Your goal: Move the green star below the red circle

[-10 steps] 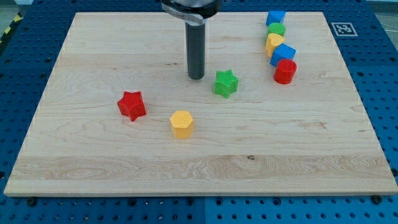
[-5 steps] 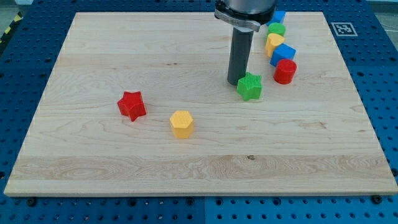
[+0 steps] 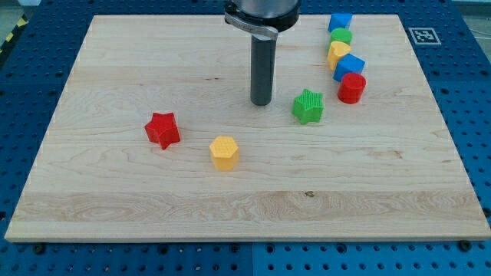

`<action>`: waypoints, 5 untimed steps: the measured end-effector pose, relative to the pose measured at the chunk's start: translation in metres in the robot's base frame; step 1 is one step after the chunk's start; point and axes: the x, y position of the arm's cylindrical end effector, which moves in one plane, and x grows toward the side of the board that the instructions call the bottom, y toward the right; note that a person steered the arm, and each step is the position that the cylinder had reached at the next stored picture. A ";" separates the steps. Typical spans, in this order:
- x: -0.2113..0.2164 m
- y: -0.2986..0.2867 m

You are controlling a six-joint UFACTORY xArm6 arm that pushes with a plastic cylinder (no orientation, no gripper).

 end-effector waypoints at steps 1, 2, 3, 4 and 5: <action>0.005 0.003; 0.012 0.003; 0.013 0.006; 0.013 0.018; 0.013 0.043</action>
